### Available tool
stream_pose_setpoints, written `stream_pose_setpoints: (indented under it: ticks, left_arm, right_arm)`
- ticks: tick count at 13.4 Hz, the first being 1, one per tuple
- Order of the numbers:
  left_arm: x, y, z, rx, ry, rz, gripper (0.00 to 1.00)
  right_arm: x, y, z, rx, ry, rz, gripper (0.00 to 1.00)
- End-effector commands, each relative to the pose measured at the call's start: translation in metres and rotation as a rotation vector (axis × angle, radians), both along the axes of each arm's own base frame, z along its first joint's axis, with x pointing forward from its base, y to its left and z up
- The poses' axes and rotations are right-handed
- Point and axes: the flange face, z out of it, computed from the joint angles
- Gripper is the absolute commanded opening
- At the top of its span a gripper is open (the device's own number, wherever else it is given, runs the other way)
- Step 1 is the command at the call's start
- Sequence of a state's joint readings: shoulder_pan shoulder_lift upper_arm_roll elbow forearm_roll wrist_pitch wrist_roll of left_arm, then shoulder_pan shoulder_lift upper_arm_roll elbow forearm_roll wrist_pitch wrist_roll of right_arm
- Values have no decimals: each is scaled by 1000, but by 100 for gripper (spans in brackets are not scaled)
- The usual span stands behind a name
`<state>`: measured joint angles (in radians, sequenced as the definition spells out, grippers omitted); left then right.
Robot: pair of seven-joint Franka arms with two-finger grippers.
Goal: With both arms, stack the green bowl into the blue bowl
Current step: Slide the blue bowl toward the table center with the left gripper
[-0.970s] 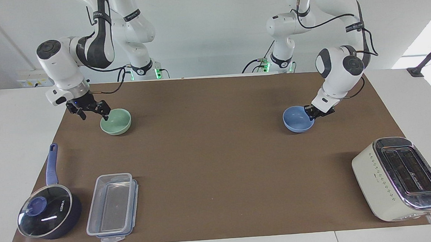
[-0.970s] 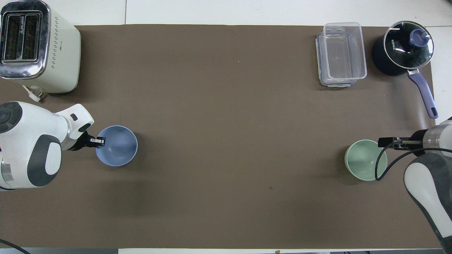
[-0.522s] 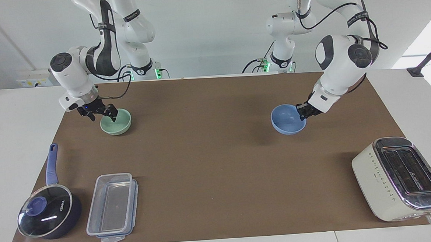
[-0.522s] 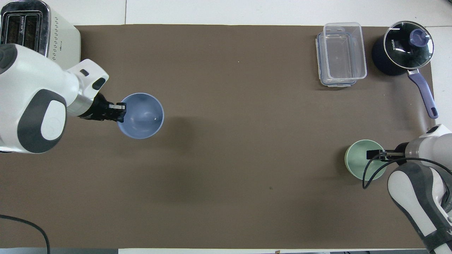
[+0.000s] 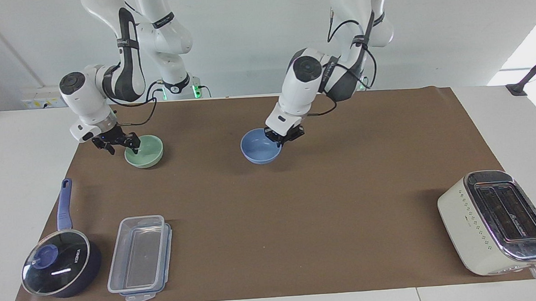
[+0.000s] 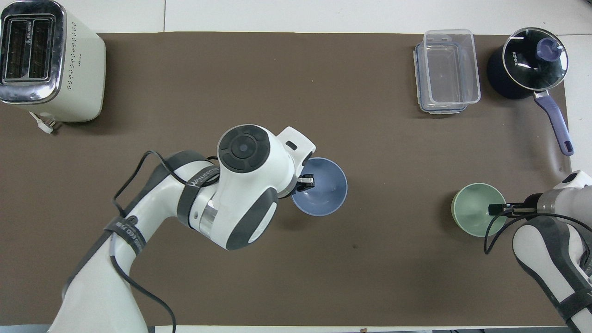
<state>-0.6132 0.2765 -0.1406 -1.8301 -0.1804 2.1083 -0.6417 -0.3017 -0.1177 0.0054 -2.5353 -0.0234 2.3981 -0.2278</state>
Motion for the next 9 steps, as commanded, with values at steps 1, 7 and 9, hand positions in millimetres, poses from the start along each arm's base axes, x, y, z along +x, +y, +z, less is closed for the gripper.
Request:
stream_pose_setpoints:
  ticks: [1, 7, 9]
  left_arm:
    - [1, 1, -27, 9, 23, 3, 0]
    - [4, 15, -37, 26, 24, -49, 0]
    - [6, 19, -39, 25, 23, -61, 3]
  right_arm:
    - [-3, 0, -1, 16, -9, -4, 0]
    - [10, 6, 23, 72, -18, -43, 0]
    - [25, 10, 50, 95, -21, -45, 0]
